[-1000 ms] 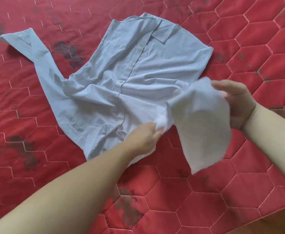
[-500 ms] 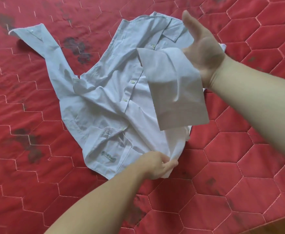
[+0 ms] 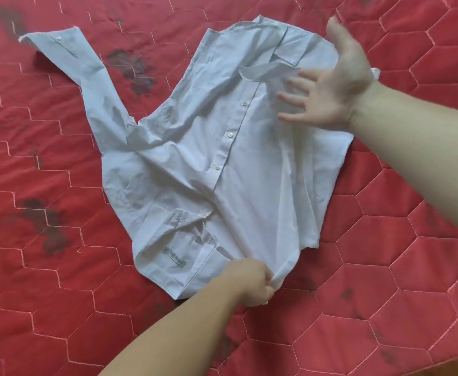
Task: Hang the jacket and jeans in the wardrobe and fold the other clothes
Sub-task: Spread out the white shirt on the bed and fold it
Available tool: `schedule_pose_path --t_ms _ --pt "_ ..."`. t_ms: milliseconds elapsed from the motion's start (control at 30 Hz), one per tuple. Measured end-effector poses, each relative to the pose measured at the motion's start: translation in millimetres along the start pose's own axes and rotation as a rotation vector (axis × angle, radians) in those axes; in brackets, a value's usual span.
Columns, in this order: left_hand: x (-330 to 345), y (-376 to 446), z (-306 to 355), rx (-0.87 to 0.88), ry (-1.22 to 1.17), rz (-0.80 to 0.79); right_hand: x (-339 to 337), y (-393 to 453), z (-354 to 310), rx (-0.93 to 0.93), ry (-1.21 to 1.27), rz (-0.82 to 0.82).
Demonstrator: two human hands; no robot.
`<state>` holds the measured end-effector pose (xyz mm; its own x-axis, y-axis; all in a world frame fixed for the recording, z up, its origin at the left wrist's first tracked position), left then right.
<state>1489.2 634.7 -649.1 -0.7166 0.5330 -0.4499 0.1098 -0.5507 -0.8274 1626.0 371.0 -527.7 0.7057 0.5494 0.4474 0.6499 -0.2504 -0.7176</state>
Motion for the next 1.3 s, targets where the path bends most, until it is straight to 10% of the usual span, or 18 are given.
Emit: schedule_pose_path --t_ms 400,633,867,1000,1300 --pt "-8.7 -2.8 -12.3 -0.169 -0.97 0.069 -150.3 -46.6 154.6 0.016 -0.957 0.444" --pt "-26.9 10.7 11.4 -0.25 -0.765 0.353 -170.6 -62.2 188.4 0.074 -0.844 0.398" --pt "-6.0 2.0 -20.1 -0.341 -1.235 0.287 -179.5 -72.3 168.7 -0.18 -0.589 0.489" --pt "3.3 -0.3 -19.4 -0.288 -1.473 0.228 -166.7 -70.2 166.5 -0.023 -0.098 0.357" --pt "19.4 -11.4 -6.6 -0.264 -0.671 0.133 -174.9 -93.0 190.5 0.118 -0.765 0.184"
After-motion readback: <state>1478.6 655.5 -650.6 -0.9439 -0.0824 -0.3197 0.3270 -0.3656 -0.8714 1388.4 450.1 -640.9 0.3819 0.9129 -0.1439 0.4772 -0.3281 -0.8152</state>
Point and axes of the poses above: each hand's wrist, its own y-axis towards the middle knuckle, its own x-axis out of the palm, z = x × y, the point moved 4 cm from there along y, towards the middle knuckle, and after that the axes turned 10 degrees about y, right-handed, at the moved point
